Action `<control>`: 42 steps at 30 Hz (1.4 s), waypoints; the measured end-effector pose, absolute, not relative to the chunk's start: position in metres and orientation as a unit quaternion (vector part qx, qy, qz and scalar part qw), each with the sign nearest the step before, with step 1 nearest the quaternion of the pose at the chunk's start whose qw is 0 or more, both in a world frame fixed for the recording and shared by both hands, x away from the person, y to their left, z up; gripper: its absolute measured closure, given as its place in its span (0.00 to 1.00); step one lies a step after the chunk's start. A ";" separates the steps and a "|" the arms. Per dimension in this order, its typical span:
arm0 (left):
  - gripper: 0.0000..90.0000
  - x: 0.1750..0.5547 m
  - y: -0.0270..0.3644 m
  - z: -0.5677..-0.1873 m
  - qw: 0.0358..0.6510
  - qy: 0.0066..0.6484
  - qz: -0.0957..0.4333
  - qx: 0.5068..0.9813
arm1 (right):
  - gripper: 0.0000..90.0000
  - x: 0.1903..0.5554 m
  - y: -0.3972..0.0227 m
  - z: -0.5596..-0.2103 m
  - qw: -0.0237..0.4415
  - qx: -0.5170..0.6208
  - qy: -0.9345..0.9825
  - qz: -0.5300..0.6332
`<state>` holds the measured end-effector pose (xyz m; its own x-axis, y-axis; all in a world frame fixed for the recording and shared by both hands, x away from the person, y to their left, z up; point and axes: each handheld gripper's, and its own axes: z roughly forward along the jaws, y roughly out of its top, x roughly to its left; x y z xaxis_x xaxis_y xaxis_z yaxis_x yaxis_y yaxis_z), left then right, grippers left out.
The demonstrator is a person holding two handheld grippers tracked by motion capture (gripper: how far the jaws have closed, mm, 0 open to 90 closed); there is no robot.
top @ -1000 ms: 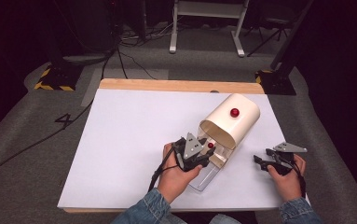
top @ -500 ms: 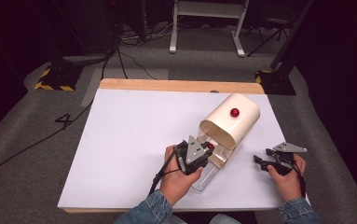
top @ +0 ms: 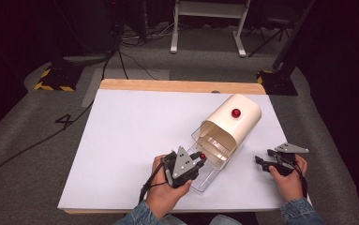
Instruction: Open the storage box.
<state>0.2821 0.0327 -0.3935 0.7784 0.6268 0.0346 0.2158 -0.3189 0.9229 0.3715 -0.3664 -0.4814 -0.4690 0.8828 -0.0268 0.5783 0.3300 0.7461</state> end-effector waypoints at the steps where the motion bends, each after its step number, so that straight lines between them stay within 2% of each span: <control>1: 0.82 0.279 0.035 -0.393 0.518 0.267 0.198 0.788 | 0.37 0.372 -0.366 -0.481 0.221 0.465 0.785 0.344; 10: 0.82 0.261 0.051 -0.392 0.519 0.267 0.199 0.787 | 0.37 0.371 -0.366 -0.481 0.220 0.466 0.785 0.344; 29: 0.80 0.266 0.052 -0.416 0.492 0.286 0.174 0.804 | 0.37 0.372 -0.367 -0.481 0.218 0.467 0.784 0.345; 40: 0.62 0.265 0.052 -0.421 0.488 0.293 0.171 0.804 | 0.37 0.372 -0.367 -0.481 0.219 0.467 0.784 0.345; 42: 0.56 0.263 0.055 -0.420 0.488 0.296 0.172 0.803 | 0.37 0.372 -0.367 -0.481 0.219 0.466 0.785 0.345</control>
